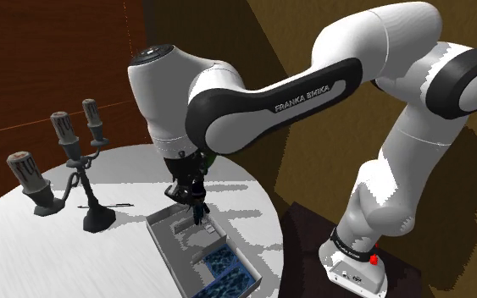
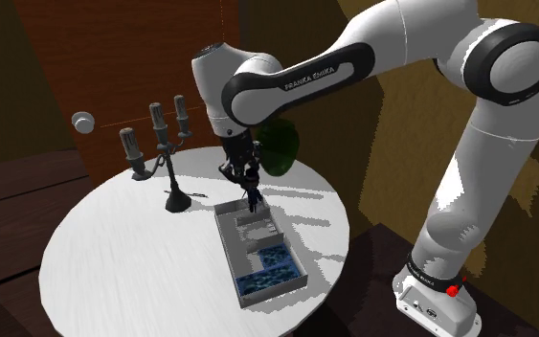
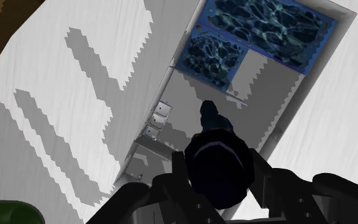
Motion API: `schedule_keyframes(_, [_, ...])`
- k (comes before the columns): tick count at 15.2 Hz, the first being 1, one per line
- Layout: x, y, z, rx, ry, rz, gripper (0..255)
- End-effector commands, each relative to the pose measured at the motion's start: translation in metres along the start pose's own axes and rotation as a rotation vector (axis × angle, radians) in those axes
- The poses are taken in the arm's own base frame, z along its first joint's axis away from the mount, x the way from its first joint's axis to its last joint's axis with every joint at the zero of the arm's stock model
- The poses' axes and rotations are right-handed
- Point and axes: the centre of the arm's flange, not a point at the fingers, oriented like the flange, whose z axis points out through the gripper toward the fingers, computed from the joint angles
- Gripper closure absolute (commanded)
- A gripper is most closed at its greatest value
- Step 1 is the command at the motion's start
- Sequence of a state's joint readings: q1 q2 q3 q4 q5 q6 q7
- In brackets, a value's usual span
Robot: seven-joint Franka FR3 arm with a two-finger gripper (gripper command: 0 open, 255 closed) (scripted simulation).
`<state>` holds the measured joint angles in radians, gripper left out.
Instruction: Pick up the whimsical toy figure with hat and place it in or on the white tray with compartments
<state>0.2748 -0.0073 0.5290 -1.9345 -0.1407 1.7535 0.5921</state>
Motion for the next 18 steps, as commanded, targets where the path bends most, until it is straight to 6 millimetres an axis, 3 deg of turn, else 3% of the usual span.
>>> schedule_keyframes(1, [-0.001,-0.002,0.010,0.000,0.000,0.000,255])
schedule_keyframes(16, [0.005,-0.020,0.092,0.000,0.000,0.000,255])
schedule_keyframes(18, [0.005,-0.020,0.092,0.000,0.000,0.000,255])
